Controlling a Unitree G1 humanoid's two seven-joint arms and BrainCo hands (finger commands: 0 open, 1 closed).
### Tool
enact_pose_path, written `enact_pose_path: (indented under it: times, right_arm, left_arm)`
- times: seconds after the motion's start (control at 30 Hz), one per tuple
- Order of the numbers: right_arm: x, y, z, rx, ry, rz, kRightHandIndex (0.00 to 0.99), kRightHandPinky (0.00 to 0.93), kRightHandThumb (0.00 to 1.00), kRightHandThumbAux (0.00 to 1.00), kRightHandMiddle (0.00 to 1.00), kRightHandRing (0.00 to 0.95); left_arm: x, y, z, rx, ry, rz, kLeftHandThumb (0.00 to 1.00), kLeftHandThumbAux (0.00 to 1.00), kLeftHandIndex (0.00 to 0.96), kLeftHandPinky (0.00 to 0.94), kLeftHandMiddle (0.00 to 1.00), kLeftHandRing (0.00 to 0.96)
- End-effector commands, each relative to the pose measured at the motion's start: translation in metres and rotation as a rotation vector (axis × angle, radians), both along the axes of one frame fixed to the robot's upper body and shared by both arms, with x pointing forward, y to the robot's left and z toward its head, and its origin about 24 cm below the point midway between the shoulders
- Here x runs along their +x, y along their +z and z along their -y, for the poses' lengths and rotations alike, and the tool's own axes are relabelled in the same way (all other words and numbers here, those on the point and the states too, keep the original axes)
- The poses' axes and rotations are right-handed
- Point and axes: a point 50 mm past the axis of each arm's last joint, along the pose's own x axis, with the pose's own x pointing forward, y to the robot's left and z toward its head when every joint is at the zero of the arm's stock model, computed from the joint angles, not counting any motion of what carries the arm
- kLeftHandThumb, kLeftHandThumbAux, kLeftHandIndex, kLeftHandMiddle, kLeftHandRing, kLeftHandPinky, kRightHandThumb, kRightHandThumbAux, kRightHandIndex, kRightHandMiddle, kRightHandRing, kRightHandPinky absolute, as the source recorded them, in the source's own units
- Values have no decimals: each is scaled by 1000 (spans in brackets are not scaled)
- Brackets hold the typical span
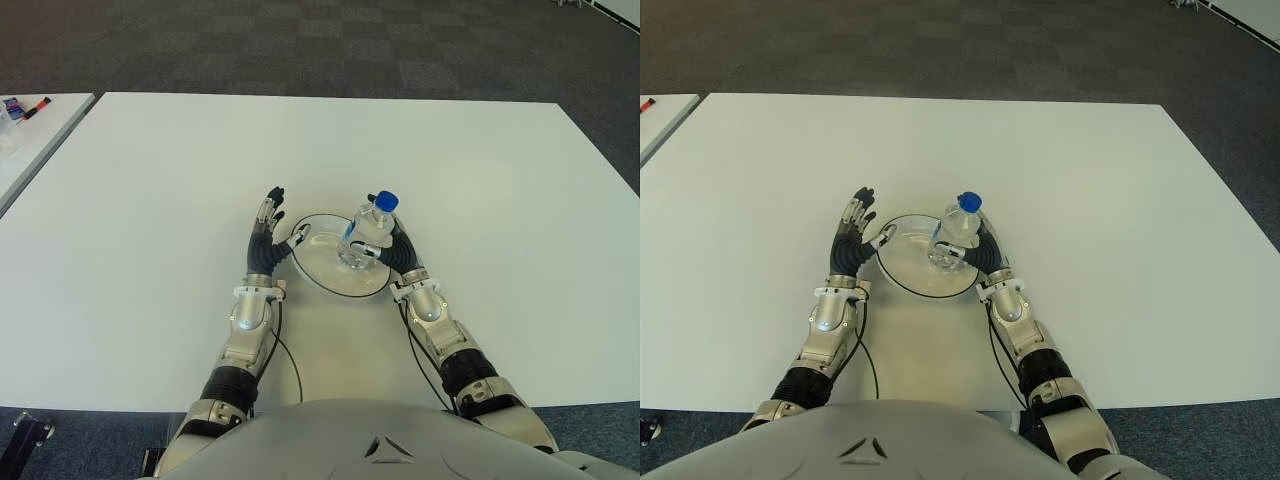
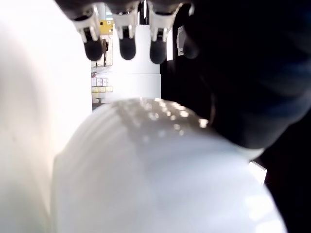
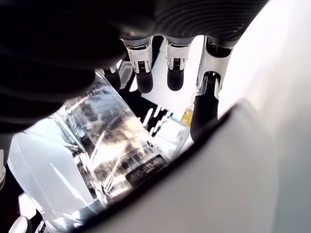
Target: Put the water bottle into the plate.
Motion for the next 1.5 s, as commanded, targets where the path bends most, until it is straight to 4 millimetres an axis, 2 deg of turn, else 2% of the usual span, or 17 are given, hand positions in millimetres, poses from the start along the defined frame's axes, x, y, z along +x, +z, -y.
enact_pose_path:
  times: [0.03,0.37,0.63,1.5]
  right_arm:
    - [-6,-13,10,-74,-25,-38,0,50,448,429,0,0]
    - [-3,-14,11,-116,-32,3,0,44,411,422,0,0]
    - [-2,-15,13,-141,-37,16,0,46,411,409,0,0]
    - [-2,-7,19,-141,-40,136,0,25,349,386,0,0]
  left_arm:
    - [1,-2,13,-43,-12,-21,210,803,40,70,84,65]
    - [4,-3,15,-45,-20,-25,203,789,35,39,80,59]
    - [5,-4,17,-49,-21,-22,213,786,40,70,84,63]
    - [8,-5,21,-55,-24,-9,224,783,43,77,88,68]
